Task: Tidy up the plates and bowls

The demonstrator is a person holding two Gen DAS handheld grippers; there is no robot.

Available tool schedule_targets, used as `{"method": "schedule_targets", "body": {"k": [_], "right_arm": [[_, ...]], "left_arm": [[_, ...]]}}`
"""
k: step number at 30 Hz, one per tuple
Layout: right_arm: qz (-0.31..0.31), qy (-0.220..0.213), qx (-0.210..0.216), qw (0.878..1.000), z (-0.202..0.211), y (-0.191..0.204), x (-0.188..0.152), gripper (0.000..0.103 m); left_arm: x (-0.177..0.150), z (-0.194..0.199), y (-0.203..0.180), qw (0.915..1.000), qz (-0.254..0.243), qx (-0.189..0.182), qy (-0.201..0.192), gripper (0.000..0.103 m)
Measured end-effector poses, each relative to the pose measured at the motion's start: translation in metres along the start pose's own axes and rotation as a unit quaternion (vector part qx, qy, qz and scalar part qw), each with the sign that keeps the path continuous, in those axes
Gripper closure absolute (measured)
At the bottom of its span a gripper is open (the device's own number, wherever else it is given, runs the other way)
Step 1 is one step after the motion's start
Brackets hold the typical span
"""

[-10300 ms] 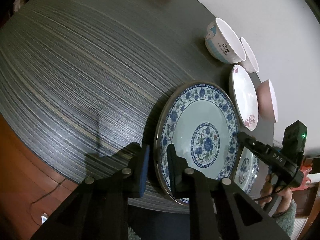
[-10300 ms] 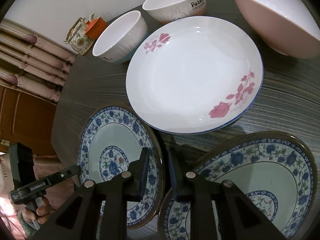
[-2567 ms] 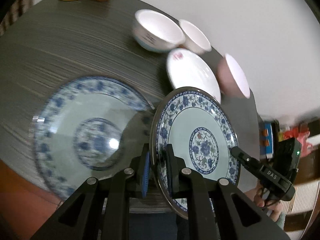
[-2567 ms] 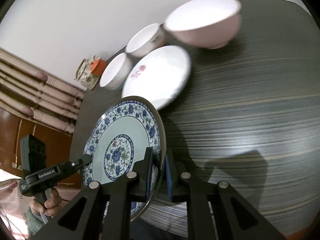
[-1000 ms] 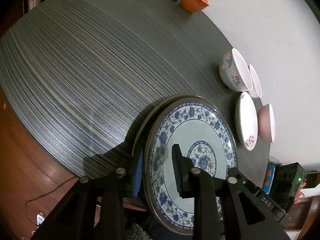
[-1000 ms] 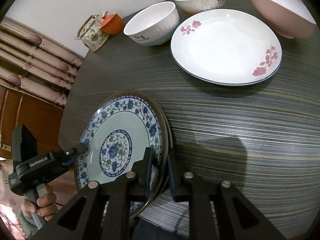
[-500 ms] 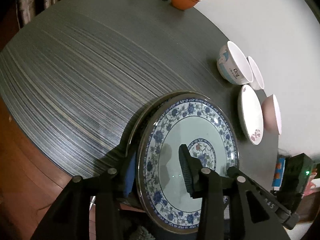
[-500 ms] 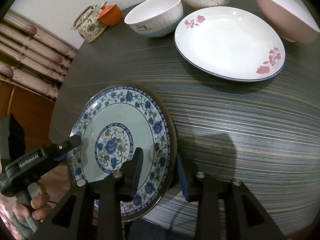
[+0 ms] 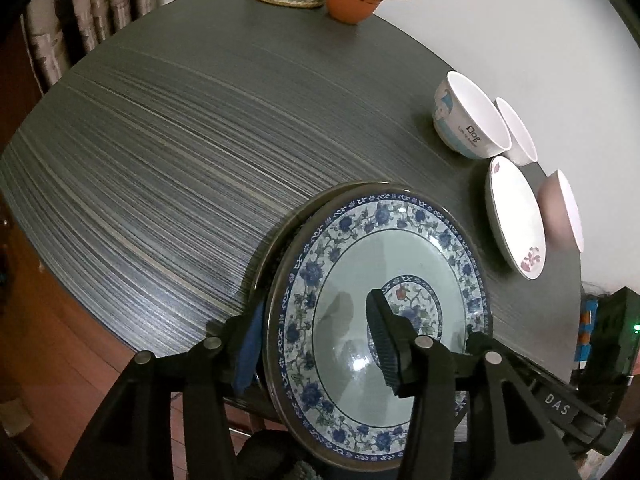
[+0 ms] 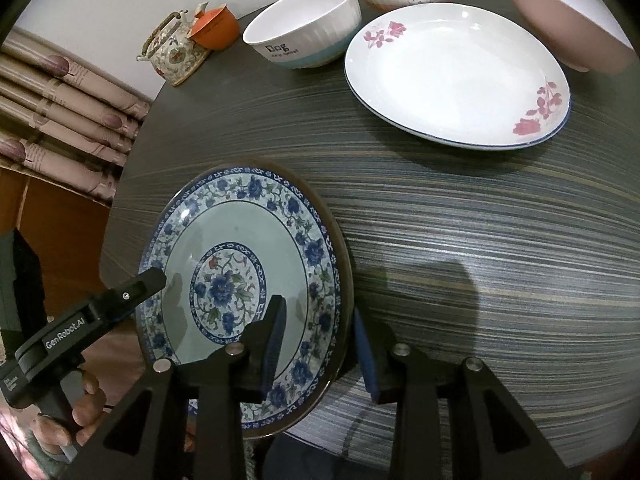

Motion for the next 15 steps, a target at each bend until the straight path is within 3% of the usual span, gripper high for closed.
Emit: {"method": "schedule_targets", "body": {"k": [15], "right_arm": [[0.005,0.009,-0.018,1.0,0.0082,0.0017,-0.0031,0.067]], "left_arm": [[-0.0023,-0.0011,-0.0069,0.9994,-0.018,0.026,-0.012,0.057]]}}
Point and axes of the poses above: each gripper's, at about its wrist camera, not at the fingertips, and z roughly against the way its jaws point, y to its left, x to its top, the point moved 1 cm from there along -z, roughly the way its jaws point
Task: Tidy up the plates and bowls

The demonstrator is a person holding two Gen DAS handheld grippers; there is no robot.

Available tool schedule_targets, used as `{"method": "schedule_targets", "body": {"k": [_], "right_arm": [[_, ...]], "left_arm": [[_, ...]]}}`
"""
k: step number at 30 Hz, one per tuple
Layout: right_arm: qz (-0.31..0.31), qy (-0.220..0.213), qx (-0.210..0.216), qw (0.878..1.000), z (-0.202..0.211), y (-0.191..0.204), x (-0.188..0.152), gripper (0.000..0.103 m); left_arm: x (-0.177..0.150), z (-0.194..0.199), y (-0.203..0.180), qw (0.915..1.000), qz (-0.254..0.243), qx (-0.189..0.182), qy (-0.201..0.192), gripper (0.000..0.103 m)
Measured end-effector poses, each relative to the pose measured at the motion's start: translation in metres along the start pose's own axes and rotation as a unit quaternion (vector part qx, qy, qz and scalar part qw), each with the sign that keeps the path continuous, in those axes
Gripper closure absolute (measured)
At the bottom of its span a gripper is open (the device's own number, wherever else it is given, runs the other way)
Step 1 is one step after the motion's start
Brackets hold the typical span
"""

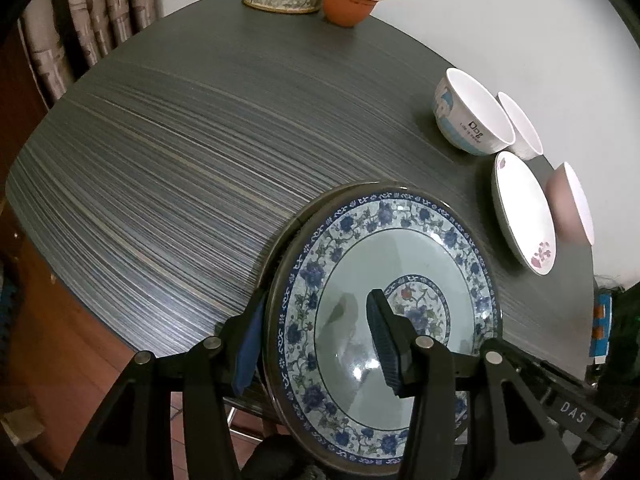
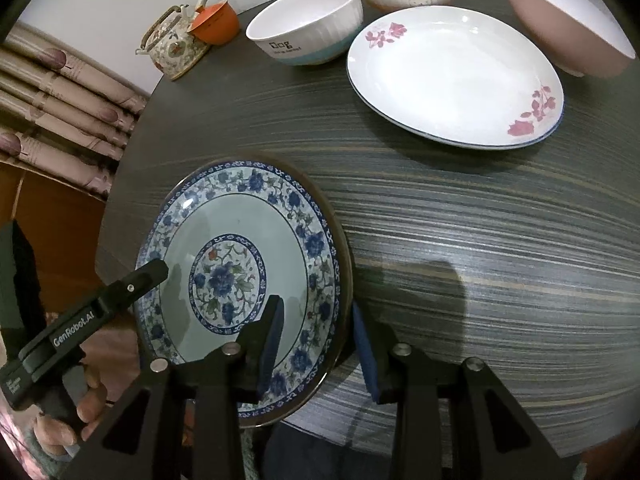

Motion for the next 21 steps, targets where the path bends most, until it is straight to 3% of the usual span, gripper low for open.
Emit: {"method": "schedule_targets", "body": {"k": [2,6,9,13,21], "right_arm": [[0.0,-0.001,-0.001,1.0,-0.0009,0.0008,0.0011,0.067],[-0.001,-0.001,0.003,1.0,-0.0017,0.0023,0.0022,0.065],[0.001,-0.005,0.005,1.0,-0.0012,0.0035,0.0023,0.065],[0.006,-0.006,0.001,1.0,-0.002,0.006,0.0034,0.064],[0.016,-0.019,0.009,1.0,0.0023,0.0026,0.0032,0.064]], "left_arm": [[-0.0003,0.0005,-0.0012,1.0,-0.005,0.007,-0.004,0.057],[0.0001,0.0057,-0.0052,0.997,-0.03,0.062,-0.036,0.053],[0.0,0.0041,-0.0029,0.9983,-0.024,0.046,-0.027,0.052],[0.0011,0.0066,-0.0013,0.9971,-0.027,0.06,-0.037,0.051],[0.0006,0.0096,0.0007,0.9975,-0.018,0.054,-0.041,0.05]]}}
Point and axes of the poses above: each gripper's, at about its wrist camera, not at the fingertips, and z roughly against the way its jaws point, y to its left, x to its top, the point moved 1 cm from there along -z, roughly the way its jaws point
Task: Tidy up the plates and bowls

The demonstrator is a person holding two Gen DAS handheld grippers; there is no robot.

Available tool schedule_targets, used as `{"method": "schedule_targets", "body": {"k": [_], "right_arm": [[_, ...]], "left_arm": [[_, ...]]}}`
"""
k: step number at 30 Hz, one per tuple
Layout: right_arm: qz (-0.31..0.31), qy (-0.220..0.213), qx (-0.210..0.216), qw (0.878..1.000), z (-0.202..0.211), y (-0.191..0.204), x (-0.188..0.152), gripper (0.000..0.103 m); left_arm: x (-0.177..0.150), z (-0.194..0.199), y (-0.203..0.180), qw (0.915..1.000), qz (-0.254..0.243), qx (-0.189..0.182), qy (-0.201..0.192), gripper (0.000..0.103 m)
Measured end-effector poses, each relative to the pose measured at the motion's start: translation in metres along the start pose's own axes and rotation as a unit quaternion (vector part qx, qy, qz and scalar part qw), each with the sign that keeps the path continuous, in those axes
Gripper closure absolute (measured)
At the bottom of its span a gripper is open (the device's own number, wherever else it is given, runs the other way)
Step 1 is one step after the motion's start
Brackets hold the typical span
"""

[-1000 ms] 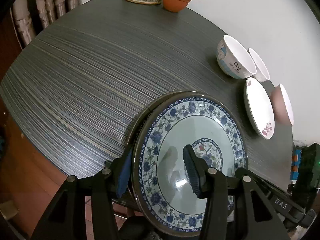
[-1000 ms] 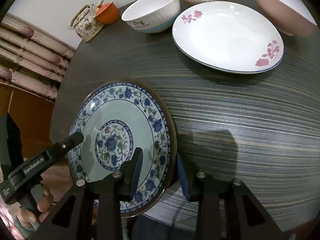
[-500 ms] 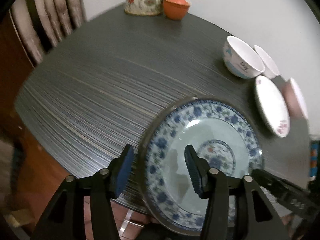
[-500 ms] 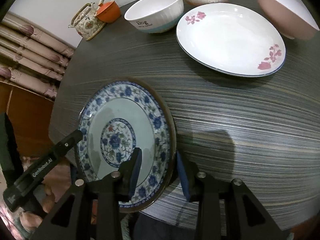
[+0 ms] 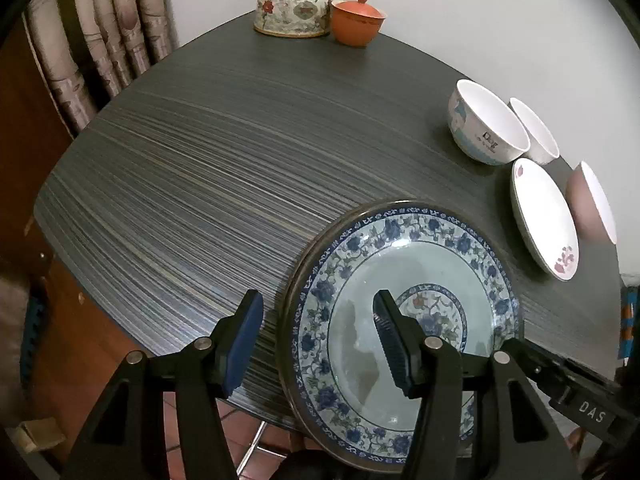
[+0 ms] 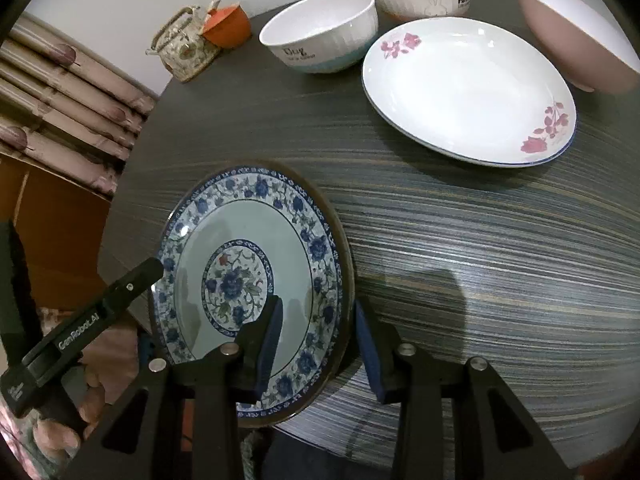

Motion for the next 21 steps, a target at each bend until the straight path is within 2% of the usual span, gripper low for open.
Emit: {"method": "schedule_targets", "body": {"k": [5,11,17,21], "right_arm": [[0.015,-0.027,-0.022,0.999,0.018,-0.016,0.0,0.064],[-0.026,-0.054,-0.005,0.998,0.042,-0.06,0.002,0.064],[-0.041,-0.073,-0.041,0.996,0.058,-0.099,0.006,0.064],[-0.067,-0.074,-0.026,0.995,0.067,-0.127,0.009,0.064]], "left_arm": [[-0.002,0.003,0.001,1.0,0.004,0.004,-0.004,0.05],[-0.002,0.005,0.001,0.9999,0.006,0.006,-0.01,0.05],[-0.002,0.005,0.005,0.9998,0.017,-0.003,-0.013,0.05],[-0.002,0.005,0.006,0.9995,0.024,-0.017,-0.013,0.05]]}}
Point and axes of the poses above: each gripper's, at about its wrist camera, not at the fingertips, and z roughly against the way its jaws point, y to its left, x to its top, the point moved 1 cm from there along -z, roughly the way its jaws point
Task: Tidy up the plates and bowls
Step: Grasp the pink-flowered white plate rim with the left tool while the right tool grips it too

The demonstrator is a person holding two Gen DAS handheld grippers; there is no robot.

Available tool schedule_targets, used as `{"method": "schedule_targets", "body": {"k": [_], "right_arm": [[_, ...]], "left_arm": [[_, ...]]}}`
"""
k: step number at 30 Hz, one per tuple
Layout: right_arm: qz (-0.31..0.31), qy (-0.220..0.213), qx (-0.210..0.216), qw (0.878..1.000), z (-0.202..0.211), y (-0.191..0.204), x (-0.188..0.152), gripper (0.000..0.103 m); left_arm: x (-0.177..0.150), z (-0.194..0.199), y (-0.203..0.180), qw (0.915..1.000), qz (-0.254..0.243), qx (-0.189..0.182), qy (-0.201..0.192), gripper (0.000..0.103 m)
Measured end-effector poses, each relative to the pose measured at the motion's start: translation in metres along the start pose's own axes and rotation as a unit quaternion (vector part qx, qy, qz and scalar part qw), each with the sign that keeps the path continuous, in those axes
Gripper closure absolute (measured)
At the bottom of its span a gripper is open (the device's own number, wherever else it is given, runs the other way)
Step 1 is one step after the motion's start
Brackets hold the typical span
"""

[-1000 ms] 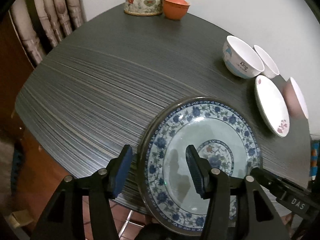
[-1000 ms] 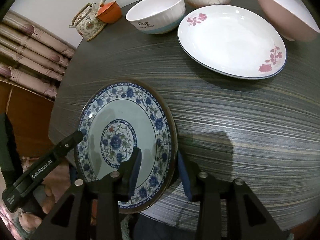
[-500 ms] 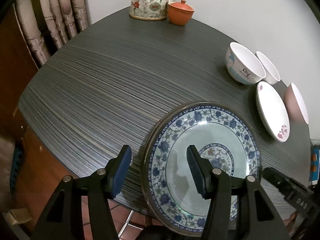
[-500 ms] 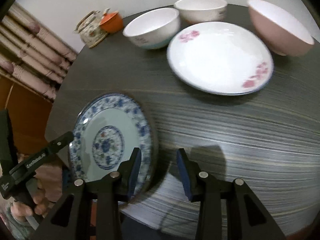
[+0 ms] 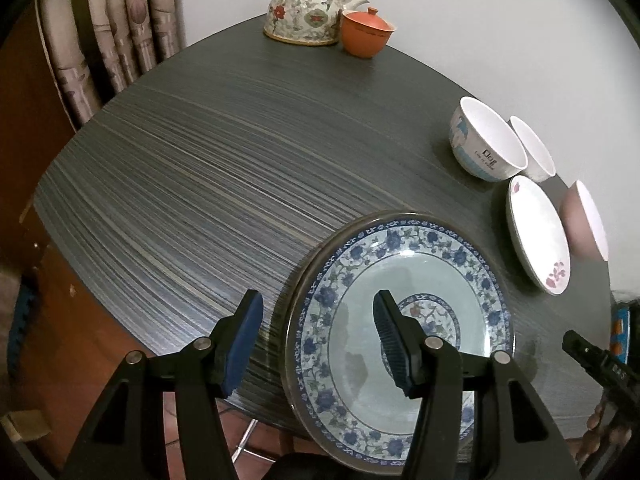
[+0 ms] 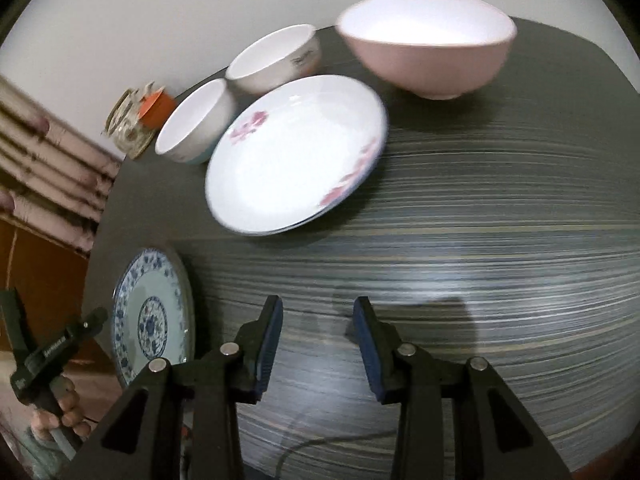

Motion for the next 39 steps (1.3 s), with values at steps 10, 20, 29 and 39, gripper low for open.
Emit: {"method": "schedule_targets", "body": {"k": [10,20,29,39], "right_arm": [[-0.038,-0.025,0.029,0.999,0.011,-0.036,0.034,0.064],[-0.071,-0.037,0.059,0.995,0.0,-0.049,0.068,0.066],[-0.078,-0.031,0.068,0.994,-0.02,-0.049,0.1,0.07],[-0.08,-0.018,0.079,0.994,-0.041,-0.052,0.115,0.084]], "left_arm": [[-0.003,0.002,-0.032,0.9997,-0.012,-0.022,0.008,0.05],[0.021,-0.025,-0.116,0.9919,-0.038,-0.104,0.062,0.05],[0.05,-0.07,-0.165,0.9814,-0.007,-0.154,0.115,0.053],[0.063,-0.106,-0.189,0.978,0.003,-0.156,0.139,0.067]]}}
Point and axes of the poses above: each gripper's, at about its wrist camera, not at the fingertips, and z roughly against the way its jaws point, y to its left, x to its top, the point moved 1 cm from there along -z, roughly the way its jaws point
